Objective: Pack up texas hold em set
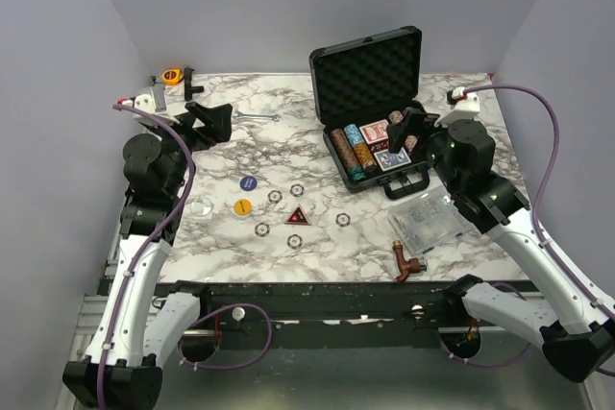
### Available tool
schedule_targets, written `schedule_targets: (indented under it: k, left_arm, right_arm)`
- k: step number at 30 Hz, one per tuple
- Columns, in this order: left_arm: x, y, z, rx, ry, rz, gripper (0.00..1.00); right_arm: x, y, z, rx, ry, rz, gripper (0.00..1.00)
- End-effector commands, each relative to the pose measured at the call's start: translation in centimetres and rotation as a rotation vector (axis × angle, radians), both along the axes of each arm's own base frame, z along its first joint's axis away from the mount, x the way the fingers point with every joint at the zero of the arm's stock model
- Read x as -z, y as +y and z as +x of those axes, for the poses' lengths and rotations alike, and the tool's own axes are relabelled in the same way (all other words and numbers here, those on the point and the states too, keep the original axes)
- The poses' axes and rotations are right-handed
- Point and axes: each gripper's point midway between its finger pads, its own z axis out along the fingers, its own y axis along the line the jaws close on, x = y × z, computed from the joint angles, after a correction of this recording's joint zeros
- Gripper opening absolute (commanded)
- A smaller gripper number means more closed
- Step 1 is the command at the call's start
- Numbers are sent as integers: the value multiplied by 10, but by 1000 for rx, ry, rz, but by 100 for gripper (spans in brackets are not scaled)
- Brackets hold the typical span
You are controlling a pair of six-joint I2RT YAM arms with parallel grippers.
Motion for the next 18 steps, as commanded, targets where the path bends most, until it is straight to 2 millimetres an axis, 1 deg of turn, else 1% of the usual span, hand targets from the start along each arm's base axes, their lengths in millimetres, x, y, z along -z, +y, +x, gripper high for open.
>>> schedule_targets:
  k: [1,4,5,6,9,11,13,14,18]
  left_arm:
    - [13,7,20,-66,110,-97,98]
    - [38,-8,40,-3,254,-107,99]
    - [46,-13,44,14,300,-120,99]
    - [58,-17,50,24,355,-133,99]
    - [90,-28,60,49,481,-154,99]
    - [111,-37,63,55,566,-144,99]
    - [132,-50,59,85,644,-129,98]
    - [144,-57,54,101,690,-128,98]
    - [203,-88,23,177,885,-93,96]
  right_arm:
    - [13,-7,-6,26,27,9,100]
    - [15,-8,-8,24,37,5,100]
    - [16,-9,-8,29,43,0,100]
    - [16,-10,-9,31,46,-3,100]
    - [17,-12,-12,30,52,-6,100]
    - [19,-15,-13,49,58,-4,100]
    - [22,-17,-15,56,63,2,100]
    - [23,-17,-16,56,63,6,100]
    - [32,-14,-18,36,61,15,100]
